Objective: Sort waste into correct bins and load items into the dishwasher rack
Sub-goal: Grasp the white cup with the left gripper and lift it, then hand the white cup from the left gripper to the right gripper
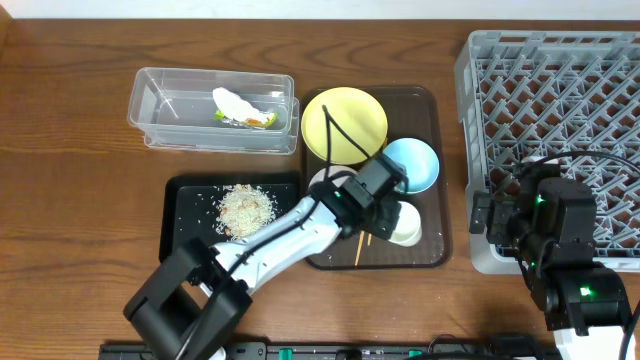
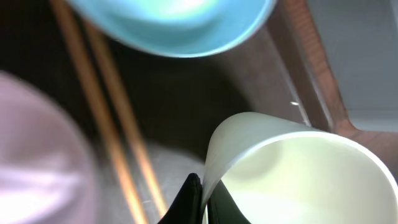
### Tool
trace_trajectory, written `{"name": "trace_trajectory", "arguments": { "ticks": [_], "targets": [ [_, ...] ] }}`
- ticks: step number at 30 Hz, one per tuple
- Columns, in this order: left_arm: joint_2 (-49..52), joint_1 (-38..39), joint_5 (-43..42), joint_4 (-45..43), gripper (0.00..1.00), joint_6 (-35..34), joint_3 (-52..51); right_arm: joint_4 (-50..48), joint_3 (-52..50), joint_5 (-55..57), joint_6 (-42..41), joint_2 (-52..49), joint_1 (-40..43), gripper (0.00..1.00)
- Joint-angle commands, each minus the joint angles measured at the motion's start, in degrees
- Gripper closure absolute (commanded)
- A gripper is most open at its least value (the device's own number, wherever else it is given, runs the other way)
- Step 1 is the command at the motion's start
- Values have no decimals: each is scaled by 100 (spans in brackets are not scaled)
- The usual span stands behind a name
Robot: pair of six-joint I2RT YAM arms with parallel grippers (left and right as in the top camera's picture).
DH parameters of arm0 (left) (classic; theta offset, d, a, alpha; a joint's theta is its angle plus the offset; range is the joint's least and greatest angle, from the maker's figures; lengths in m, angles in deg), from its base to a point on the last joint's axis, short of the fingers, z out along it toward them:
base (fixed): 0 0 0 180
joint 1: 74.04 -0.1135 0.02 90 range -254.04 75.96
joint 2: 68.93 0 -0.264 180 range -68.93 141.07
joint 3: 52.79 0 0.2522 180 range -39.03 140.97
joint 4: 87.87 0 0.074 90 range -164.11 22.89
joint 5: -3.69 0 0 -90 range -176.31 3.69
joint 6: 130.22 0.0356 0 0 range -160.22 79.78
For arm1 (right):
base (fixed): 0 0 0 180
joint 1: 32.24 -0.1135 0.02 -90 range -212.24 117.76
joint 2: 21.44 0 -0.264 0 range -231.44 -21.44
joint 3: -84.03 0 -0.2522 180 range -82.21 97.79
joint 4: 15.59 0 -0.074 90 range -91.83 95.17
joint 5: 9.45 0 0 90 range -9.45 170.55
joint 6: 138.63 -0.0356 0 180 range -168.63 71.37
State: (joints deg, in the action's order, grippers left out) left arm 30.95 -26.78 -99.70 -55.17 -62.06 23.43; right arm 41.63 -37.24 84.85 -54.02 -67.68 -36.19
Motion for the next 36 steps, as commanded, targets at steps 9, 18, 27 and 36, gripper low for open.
{"name": "trace_trajectory", "arguments": {
  "ticks": [9, 18, 27, 36],
  "targets": [
    [-1274, -1930, -1725, -365, 94, -605, 111, -1204, 96, -280, 74, -103, -42, 1],
    [-737, -3180, -4767, -1268, 94, -1961, 109, -1403, 96, -4151, 879, -1060, -44, 1],
    [-129, -2848, -6430, -1373, 94, -2297, 109, -2277, 98, -6251, 1600, -2201, -44, 1],
    [-122, -2618, -6634, -1545, 94, -2457, 109, -3217, 96, -7488, 1600, -2553, -44, 7]
  ]
}}
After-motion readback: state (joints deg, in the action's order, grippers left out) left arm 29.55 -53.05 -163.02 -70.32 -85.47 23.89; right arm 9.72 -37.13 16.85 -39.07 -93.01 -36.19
